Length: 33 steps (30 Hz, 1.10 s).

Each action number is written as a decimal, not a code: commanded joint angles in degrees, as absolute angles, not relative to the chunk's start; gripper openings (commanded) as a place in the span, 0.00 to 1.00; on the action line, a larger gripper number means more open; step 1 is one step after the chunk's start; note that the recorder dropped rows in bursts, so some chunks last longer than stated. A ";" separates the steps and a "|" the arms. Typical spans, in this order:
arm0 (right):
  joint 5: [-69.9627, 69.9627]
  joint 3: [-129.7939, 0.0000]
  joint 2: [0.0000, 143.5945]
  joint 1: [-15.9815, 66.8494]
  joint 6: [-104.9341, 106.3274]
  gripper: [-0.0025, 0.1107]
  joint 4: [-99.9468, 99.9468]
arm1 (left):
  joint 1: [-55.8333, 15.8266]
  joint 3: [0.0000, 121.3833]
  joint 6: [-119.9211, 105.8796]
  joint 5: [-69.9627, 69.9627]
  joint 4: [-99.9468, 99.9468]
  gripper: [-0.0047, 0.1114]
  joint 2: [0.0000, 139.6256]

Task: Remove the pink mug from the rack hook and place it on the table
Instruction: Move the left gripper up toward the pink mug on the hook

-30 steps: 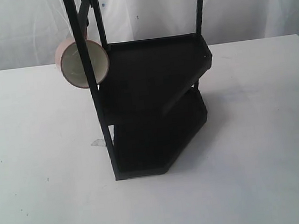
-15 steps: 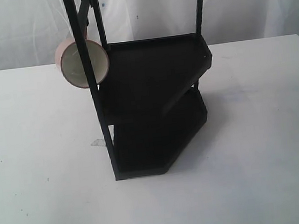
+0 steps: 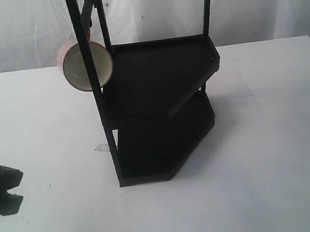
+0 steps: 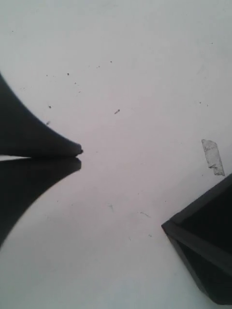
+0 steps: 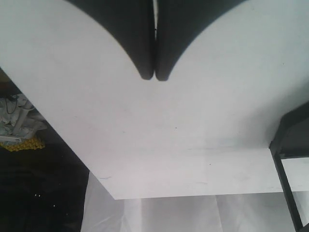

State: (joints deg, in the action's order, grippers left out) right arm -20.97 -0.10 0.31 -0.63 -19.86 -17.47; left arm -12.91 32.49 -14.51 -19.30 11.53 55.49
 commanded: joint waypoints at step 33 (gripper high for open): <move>-20.50 0.00 0.00 -0.57 -19.30 0.02 -17.82 | -24.72 46.85 -35.46 14.33 20.92 0.49 69.46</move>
State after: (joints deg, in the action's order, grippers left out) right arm -20.97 -0.10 0.31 -0.63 -19.86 -17.47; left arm -24.41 46.44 -35.24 11.06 19.99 68.57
